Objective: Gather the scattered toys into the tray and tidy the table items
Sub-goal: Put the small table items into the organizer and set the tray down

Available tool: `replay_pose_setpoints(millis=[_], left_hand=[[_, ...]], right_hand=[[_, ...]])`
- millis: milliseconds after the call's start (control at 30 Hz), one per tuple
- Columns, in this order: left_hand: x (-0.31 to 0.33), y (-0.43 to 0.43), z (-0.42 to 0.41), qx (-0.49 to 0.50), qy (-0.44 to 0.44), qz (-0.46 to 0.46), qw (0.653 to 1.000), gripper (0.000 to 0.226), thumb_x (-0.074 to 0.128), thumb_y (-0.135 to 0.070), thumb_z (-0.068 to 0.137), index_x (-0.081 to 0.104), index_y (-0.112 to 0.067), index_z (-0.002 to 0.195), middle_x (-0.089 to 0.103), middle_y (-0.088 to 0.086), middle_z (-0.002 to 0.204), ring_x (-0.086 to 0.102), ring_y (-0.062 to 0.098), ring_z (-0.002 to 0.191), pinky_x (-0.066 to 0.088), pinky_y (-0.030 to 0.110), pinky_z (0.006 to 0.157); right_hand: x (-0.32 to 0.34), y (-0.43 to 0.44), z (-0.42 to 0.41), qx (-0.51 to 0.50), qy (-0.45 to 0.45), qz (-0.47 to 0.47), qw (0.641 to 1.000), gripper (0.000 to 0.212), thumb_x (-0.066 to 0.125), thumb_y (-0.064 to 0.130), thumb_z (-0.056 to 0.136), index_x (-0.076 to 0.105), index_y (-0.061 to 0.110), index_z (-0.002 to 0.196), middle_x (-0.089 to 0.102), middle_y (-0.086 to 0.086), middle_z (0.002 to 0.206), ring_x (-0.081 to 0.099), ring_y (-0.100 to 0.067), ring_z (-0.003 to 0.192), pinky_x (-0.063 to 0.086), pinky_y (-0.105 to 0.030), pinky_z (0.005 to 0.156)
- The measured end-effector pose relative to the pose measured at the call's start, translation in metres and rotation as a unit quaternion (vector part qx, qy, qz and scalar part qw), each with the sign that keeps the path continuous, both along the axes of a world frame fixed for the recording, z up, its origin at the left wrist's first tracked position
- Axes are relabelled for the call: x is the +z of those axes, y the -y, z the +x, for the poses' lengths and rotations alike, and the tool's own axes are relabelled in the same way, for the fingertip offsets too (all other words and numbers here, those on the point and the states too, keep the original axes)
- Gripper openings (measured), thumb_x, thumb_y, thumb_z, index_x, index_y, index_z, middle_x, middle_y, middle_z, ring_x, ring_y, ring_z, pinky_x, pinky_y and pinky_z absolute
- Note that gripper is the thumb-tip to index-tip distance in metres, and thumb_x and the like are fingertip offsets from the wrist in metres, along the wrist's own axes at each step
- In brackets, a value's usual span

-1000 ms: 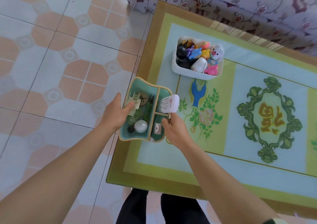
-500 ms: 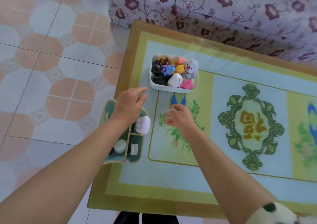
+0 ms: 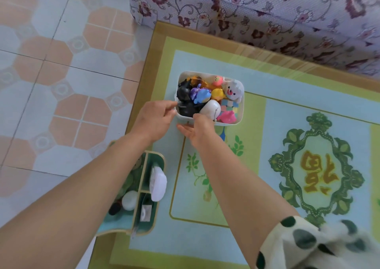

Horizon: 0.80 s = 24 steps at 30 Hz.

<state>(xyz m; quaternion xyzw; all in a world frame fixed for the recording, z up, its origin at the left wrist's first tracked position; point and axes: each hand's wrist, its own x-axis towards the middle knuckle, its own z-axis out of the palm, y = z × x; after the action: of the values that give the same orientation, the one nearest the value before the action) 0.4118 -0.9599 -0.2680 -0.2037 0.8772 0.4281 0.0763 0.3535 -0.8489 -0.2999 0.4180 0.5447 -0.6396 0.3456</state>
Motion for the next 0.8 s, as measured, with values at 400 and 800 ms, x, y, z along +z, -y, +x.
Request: replay_pose_setpoints(millis=[400, 800], left_hand=[[-0.004, 0.006, -0.008, 0.031, 0.003, -0.005, 0.999, 0.028, 0.056, -0.013, 0.093, 0.066, -0.005, 0.117, 0.07, 0.016, 0.111, 0.064, 0.03, 0.103, 0.05, 0.042, 0.093], [-0.003, 0.032, -0.003, 0.032, 0.081, -0.026, 0.996, 0.05, 0.051, -0.021, 0.097, 0.04, -0.009, 0.144, 0.046, 0.015, 0.145, 0.044, 0.032, 0.132, 0.035, 0.043, 0.109]], right_hand=[[-0.007, -0.007, -0.007, -0.063, -0.031, 0.051, 0.996, 0.047, 0.033, -0.003, 0.093, 0.041, 0.009, 0.138, 0.054, -0.016, 0.133, 0.064, -0.038, 0.104, 0.059, -0.043, 0.072], [0.008, -0.046, -0.008, 0.202, -0.117, 0.07, 0.97, 0.036, 0.034, -0.006, 0.089, 0.048, 0.013, 0.116, 0.064, -0.017, 0.109, 0.07, -0.036, 0.083, 0.061, -0.042, 0.055]])
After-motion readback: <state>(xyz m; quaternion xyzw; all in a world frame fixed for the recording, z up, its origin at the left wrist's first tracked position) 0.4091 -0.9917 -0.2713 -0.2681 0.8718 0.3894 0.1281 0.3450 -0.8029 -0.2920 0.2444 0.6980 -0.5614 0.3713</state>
